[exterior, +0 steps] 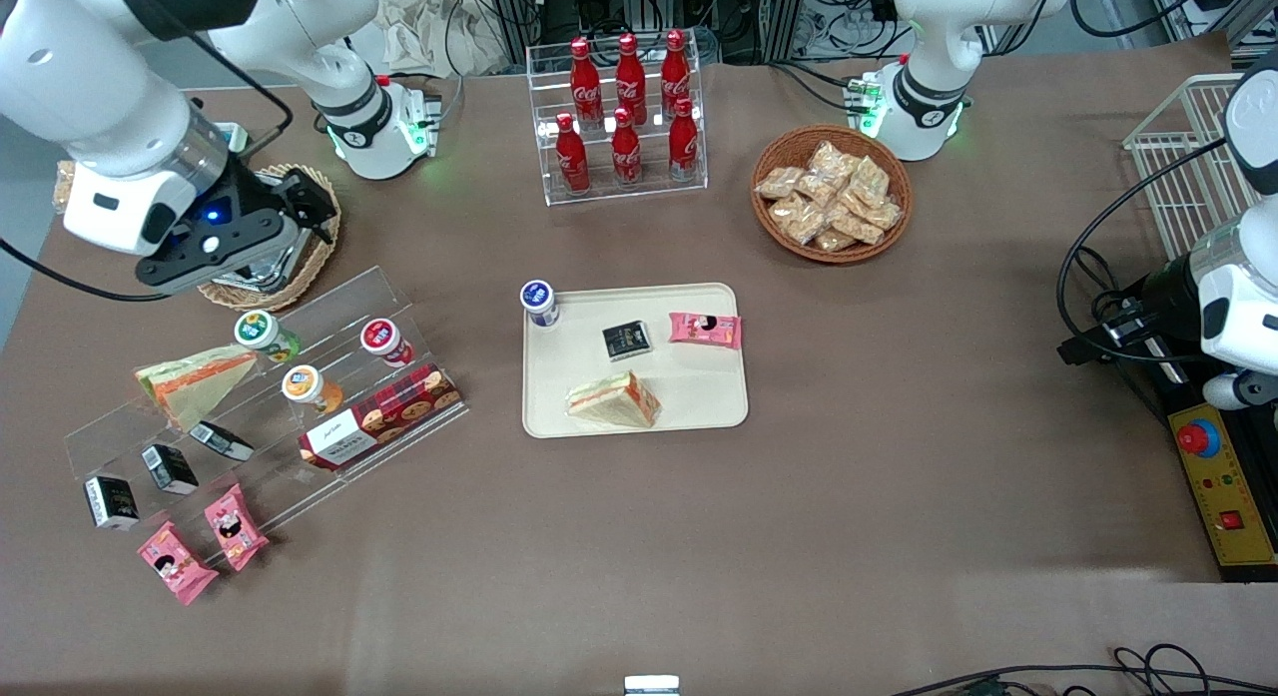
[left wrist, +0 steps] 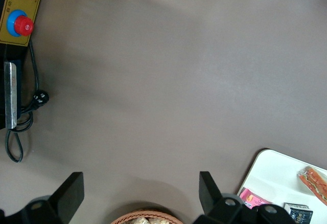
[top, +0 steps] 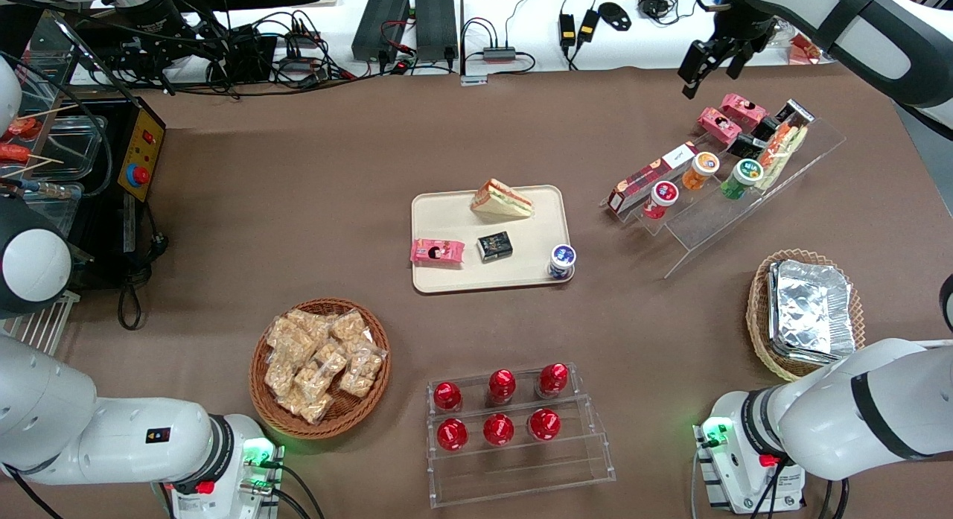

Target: Place sandwich on tray

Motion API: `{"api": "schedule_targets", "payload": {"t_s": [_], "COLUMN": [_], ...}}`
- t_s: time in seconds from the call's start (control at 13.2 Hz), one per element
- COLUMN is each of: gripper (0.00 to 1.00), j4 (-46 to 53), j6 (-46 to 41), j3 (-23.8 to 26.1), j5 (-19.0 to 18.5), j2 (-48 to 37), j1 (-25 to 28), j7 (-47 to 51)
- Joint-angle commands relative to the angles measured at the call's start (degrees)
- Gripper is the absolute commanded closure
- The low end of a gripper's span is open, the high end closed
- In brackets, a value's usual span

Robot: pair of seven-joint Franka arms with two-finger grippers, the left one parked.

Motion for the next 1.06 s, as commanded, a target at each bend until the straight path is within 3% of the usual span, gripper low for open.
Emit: {"api": "schedule_targets", "payload": {"t_s": [0.0, 0.08, 0.23, 0.38, 0.61, 0.99], "gripper": [0.01, 0.01, 0.01, 0.01, 0.01, 0.01], "j4": [0.1, 1.0, 0.9, 0.8, 0.5, 1.0], "j6": [4.0, 4.0, 3.8, 3.9, 4.7, 5.9], "j3": [1.7, 2.3, 8.6, 13.2, 13.0, 13.2], "j5": [-2.0, -1.8, -0.5, 2.2, 2.1, 3.4], "j2": [1.5, 1.8, 1.6, 1.4, 1.3, 2.6], "j1": [-3.6, -4.7, -12.7, -18.5, -18.8, -24.2], "j7": [1.7, 1.8, 3.2, 10.9, 17.4, 15.2]}}
